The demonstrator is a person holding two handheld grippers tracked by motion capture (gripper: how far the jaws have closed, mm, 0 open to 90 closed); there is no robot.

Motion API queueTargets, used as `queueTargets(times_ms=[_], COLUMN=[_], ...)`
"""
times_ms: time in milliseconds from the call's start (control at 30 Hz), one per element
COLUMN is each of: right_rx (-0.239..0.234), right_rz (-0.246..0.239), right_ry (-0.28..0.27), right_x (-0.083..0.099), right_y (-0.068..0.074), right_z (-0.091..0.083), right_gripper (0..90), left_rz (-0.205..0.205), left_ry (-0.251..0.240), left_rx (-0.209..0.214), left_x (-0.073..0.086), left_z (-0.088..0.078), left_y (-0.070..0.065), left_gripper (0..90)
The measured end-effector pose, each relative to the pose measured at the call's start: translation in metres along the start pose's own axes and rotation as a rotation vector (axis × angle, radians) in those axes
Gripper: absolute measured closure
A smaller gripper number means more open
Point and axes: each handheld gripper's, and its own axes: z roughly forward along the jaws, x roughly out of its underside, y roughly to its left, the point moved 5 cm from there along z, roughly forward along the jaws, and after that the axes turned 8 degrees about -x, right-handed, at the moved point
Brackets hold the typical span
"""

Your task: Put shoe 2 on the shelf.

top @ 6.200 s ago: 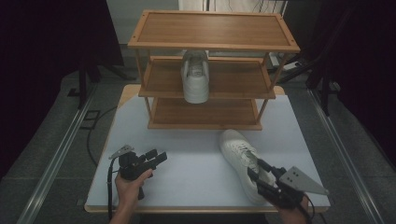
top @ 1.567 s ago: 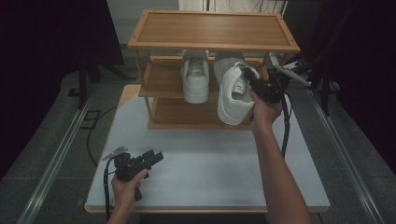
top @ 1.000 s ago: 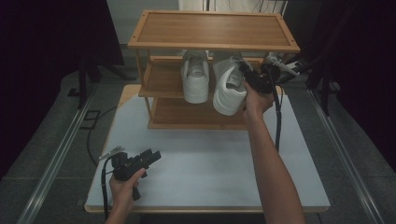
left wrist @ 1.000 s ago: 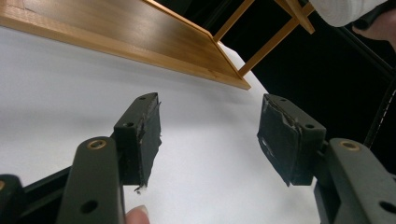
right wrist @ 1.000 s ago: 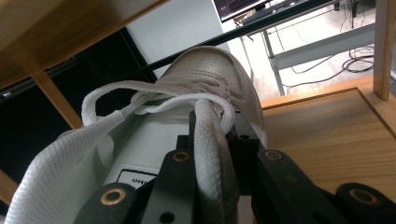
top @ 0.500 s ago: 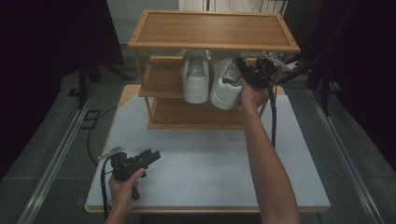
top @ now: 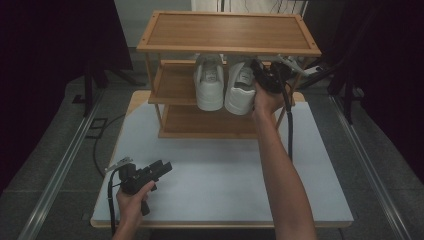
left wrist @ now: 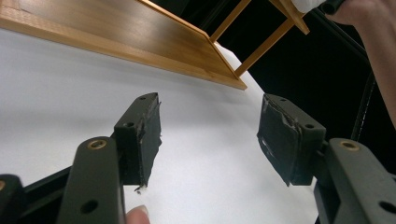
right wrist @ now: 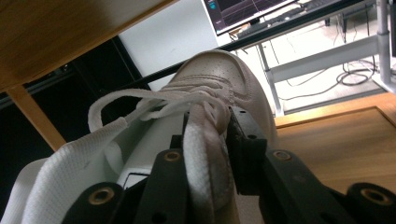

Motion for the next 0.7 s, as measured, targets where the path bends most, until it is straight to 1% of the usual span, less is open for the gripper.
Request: queueTargets(times_ms=[33,100,133,267,300,333,400,433,467,500,533,567,667,700], right_rx=[-0.009,-0.032,-0.038,-0.048,-0.052,-0.063,-0.067,-0.069,-0.086,-0.086,-0.119,-0.117,-0.125,-0.126], right_rz=[-0.002,-0.005,-0.01,0.003,0.002,-0.002,0.002,0.012,0.032,0.032,0.055,0.046,0.046,0.046], right_ry=[-0.002,-0.001,0.005,0.008,0.007,0.002,-0.013,-0.019,-0.018,-0.018,-0.015,-0.008,0.001,0.001], right_x=[0.0,0.002,0.002,0.004,0.003,0.003,0.002,0.001,0.0,0.0,-0.003,-0.002,0.0,0.001], right_y=[0.001,0.004,0.004,0.004,0.004,0.004,0.004,0.004,0.004,0.004,0.004,0.003,0.002,0.002], right_z=[0.001,0.002,0.003,0.005,0.005,0.006,0.006,0.005,0.004,0.004,0.0,-0.001,-0.008,-0.01], right_gripper=[71.2,67.1,65.3,59.2,58.9,58.9,57.0,57.0,57.9,57.9,57.6,57.4,55.6,54.6], left_rz=[-0.003,0.003,0.002,0.006,0.006,-0.003,-0.009,-0.007,-0.01,-0.01,-0.015,-0.015,-0.011,-0.015], left_ry=[0.002,0.004,0.001,0.003,0.004,0.002,0.0,-0.002,-0.002,-0.002,-0.005,-0.005,-0.003,-0.002], left_rx=[-0.001,0.002,0.002,0.001,-0.002,-0.003,-0.006,-0.006,-0.005,-0.005,-0.003,-0.001,0.005,0.006], left_x=[0.0,0.001,0.001,0.001,0.001,0.001,0.0,0.0,0.0,0.0,-0.001,-0.001,-0.001,-0.001], left_z=[0.0,0.001,0.001,0.001,0.001,0.001,0.0,0.0,-0.001,-0.001,-0.001,-0.001,-0.001,0.0], left_y=[-0.001,-0.003,-0.004,-0.003,-0.001,0.0,0.002,0.003,0.003,0.003,0.002,0.002,0.001,0.001], left_gripper=[38.9,38.9,38.9,38.9,39.0,38.9,39.0,39.0,39.0,39.0,39.0,39.0,39.0,39.0])
